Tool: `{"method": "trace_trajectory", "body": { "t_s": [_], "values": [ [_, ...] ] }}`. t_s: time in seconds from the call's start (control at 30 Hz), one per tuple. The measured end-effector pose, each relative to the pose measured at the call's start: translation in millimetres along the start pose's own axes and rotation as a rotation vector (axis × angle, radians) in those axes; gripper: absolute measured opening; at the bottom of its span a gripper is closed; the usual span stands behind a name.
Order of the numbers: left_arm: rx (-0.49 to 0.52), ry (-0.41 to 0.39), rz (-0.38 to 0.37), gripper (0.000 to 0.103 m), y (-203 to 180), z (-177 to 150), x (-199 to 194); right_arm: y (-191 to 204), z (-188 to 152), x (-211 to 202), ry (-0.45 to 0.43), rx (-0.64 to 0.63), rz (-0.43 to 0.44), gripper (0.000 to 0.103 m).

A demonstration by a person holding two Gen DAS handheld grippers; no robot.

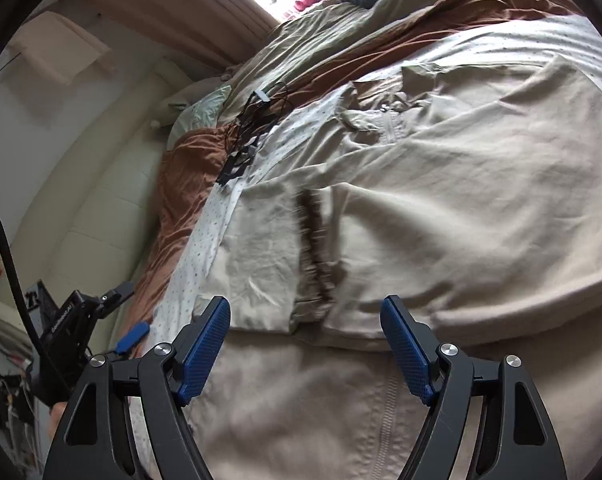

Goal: Fold large clothes

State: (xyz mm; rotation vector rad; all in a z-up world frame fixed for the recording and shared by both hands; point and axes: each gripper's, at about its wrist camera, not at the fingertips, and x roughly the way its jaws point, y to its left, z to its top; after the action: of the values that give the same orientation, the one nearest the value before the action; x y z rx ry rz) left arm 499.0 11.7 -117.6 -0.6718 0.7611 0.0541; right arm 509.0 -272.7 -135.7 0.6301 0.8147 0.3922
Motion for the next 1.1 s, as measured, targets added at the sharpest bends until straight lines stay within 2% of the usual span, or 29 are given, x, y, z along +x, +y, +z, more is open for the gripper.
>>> {"method": "trace_trajectory", "body": {
  "t_s": [0.13,0.23,0.3,0.37,0.47,0.57,0.67,0.73,0.9,0.93,0.97,1.03,1.1],
  "values": [
    [0.107,0.054,-0.008,0.079,-30.8,-16.6,18.6,-51.7,-2.9,-25.3,-0.054,0.172,-0.064,0.077],
    [0.2,0.102,-0.017,0.079,-56.6,-33.1,36.7,-95.5,-3.8,-48.7,-0.117,0.307,-0.151,0.077],
    [0.269,0.123,0.006,0.079,-70.4,-44.2,49.4,-119.2,-2.0,-61.5,-0.146,0.374,-0.2,0.077],
    [0.317,0.144,0.038,0.079,-77.8,-54.3,62.9,-138.1,-2.2,-72.4,-0.168,0.438,-0.212,0.075],
    [0.328,0.182,0.091,0.079,-77.1,-65.5,82.9,-159.1,-3.3,-86.0,-0.202,0.53,-0.221,0.069],
    [0.335,0.197,0.167,0.069,-73.3,-78.6,96.6,-175.3,-3.2,-95.6,-0.231,0.598,-0.213,0.069],
    [0.35,0.228,0.172,0.058,-74.9,-88.1,108.5,-189.6,-3.3,-101.4,-0.255,0.642,-0.214,0.069],
    [0.381,0.224,0.19,0.057,-78.8,-90.9,114.2,-200.6,-3.6,-101.2,-0.266,0.67,-0.204,0.068],
    [0.399,0.225,0.209,0.039,-84.2,-89.8,130.2,-219.0,-3.1,-108.8,-0.325,0.717,-0.194,0.055],
    [0.406,0.221,0.208,0.037,-85.4,-88.8,133.1,-220.6,-2.7,-109.6,-0.335,0.718,-0.199,0.05],
    [0.416,0.216,0.217,0.031,-86.4,-87.7,135.9,-222.4,-1.5,-109.3,-0.343,0.714,-0.2,0.043],
    [0.412,0.215,0.217,0.029,-85.2,-84.8,141.1,-228.3,0.2,-108.4,-0.347,0.707,-0.198,0.03],
    [0.397,0.214,0.211,0.027,-84.7,-80.2,145.9,-234.8,-0.5,-106.1,-0.35,0.719,-0.18,0.027]
  ]
}}
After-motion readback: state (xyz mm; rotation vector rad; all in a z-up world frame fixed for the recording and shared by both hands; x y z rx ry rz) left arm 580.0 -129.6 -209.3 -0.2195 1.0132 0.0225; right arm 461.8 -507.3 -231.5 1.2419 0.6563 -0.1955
